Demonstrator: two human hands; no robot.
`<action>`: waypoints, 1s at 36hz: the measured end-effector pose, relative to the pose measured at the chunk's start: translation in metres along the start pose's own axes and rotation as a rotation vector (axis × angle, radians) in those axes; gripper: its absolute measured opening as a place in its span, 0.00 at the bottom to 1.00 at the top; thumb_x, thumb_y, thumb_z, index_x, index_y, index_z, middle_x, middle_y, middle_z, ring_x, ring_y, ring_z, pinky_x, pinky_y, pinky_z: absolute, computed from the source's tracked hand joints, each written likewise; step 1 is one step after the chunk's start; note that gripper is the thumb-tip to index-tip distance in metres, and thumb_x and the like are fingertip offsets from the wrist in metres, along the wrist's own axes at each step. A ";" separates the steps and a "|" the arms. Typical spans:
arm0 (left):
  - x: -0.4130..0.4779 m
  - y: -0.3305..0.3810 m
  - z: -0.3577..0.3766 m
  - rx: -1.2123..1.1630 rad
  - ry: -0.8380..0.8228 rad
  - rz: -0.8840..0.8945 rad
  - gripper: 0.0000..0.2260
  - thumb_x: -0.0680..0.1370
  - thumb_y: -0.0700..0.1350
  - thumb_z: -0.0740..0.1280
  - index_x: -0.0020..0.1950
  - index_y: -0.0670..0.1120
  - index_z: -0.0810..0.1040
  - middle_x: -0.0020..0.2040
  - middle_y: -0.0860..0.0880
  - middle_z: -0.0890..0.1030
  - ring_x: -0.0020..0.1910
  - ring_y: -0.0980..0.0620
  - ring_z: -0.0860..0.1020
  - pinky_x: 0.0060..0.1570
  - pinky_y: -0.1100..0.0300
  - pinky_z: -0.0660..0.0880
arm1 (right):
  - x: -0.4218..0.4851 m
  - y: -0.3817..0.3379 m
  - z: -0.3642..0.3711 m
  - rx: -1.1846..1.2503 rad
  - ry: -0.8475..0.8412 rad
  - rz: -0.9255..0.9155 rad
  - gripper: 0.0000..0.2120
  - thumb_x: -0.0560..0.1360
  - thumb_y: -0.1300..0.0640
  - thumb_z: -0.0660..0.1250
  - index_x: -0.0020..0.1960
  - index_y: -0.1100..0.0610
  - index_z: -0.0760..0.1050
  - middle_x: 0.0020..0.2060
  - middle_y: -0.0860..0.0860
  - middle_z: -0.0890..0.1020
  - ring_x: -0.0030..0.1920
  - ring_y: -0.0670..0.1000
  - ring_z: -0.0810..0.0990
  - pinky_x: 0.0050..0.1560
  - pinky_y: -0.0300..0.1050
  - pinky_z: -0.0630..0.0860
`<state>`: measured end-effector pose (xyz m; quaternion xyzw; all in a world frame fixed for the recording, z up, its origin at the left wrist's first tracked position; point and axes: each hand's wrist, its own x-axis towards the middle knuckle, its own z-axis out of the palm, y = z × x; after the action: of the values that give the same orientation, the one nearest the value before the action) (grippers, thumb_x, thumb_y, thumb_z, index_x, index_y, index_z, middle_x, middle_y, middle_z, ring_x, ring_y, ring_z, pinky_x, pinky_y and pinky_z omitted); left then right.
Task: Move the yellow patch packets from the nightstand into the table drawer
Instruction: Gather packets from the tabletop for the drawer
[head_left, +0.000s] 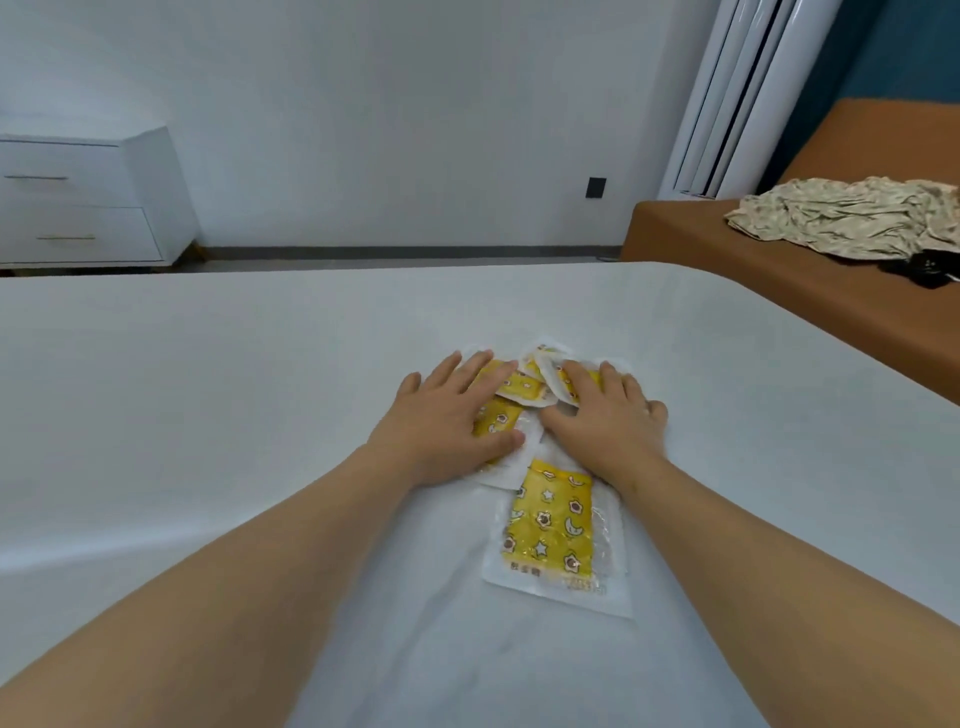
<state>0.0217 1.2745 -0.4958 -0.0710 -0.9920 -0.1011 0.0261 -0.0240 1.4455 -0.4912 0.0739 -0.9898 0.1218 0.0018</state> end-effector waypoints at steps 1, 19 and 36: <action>0.002 0.000 0.001 0.004 -0.046 -0.012 0.29 0.77 0.65 0.52 0.75 0.62 0.46 0.77 0.58 0.45 0.77 0.54 0.44 0.74 0.46 0.45 | 0.001 0.001 0.000 -0.018 -0.006 -0.005 0.29 0.76 0.38 0.52 0.75 0.41 0.50 0.76 0.51 0.51 0.76 0.55 0.49 0.71 0.58 0.50; -0.079 0.033 -0.003 -0.045 0.076 -0.145 0.20 0.81 0.54 0.52 0.73 0.58 0.60 0.75 0.56 0.58 0.74 0.54 0.56 0.70 0.55 0.52 | -0.109 0.021 -0.014 -0.132 0.064 -0.006 0.20 0.80 0.49 0.50 0.71 0.39 0.60 0.69 0.45 0.66 0.68 0.54 0.63 0.65 0.49 0.60; -0.245 0.105 -0.003 -0.007 0.140 -0.370 0.19 0.81 0.54 0.53 0.73 0.60 0.60 0.71 0.56 0.64 0.68 0.48 0.64 0.64 0.55 0.61 | -0.254 0.046 -0.029 -0.003 -0.021 0.054 0.21 0.77 0.36 0.46 0.69 0.35 0.60 0.71 0.45 0.62 0.70 0.52 0.58 0.67 0.55 0.56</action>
<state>0.2789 1.3422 -0.4885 0.1195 -0.9835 -0.1124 0.0759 0.2201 1.5335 -0.4792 0.0484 -0.9916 0.1197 -0.0118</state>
